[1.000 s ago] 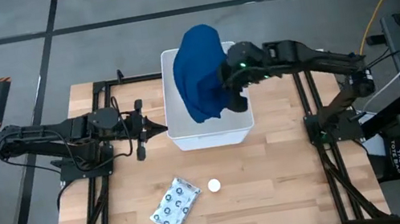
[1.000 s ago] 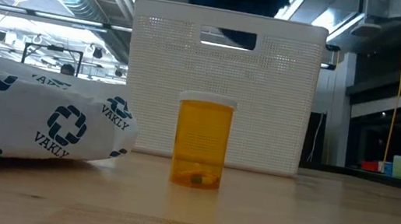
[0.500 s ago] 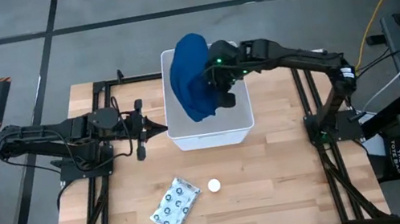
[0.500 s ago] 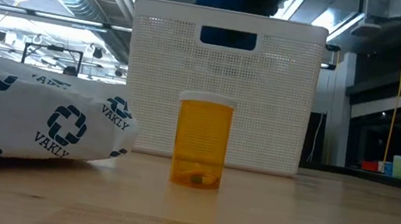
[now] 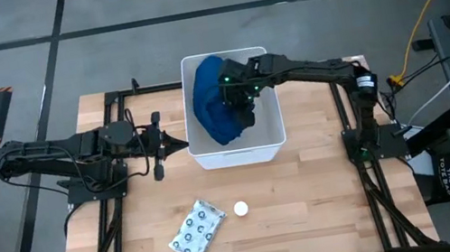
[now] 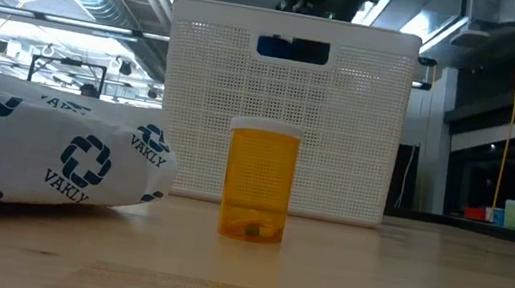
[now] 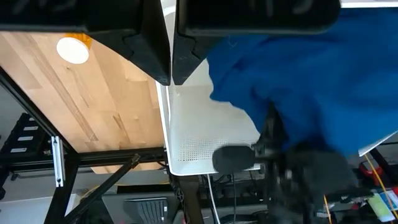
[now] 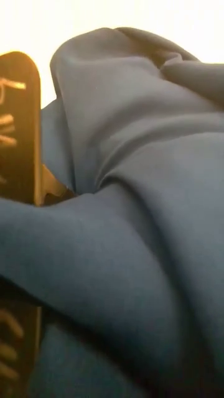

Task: Pick & place medical supplies in basket/bin
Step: Put the blue patient gown into the white bin

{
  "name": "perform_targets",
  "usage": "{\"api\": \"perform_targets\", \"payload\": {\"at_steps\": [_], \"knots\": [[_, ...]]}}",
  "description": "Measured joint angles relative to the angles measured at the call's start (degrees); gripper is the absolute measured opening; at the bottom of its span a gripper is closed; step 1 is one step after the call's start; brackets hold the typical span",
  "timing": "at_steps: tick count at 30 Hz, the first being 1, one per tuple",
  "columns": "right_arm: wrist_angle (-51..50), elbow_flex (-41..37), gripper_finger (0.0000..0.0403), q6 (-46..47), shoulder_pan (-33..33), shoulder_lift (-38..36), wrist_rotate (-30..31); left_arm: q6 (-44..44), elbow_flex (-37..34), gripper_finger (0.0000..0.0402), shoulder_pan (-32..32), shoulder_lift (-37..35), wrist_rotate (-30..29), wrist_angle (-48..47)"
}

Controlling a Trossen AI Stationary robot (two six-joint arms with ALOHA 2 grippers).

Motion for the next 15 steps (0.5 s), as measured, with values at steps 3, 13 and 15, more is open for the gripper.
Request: {"api": "perform_targets", "payload": {"at_steps": [3,13,15], "knots": [[-0.23,-0.02,0.0027,0.06,-0.52,1.55,-0.32,0.01,0.00,0.0012,0.00,-0.01,0.00,0.01],[3.34,-5.66,0.0022,0.46,-1.53,2.61,-3.00,0.01,0.00,0.0006,0.00,0.00,0.00,0.02],[4.83,-7.74,0.0022,0.46,-1.53,2.61,-3.04,0.00,0.00,0.0006,0.00,0.01,0.00,0.00]]}}
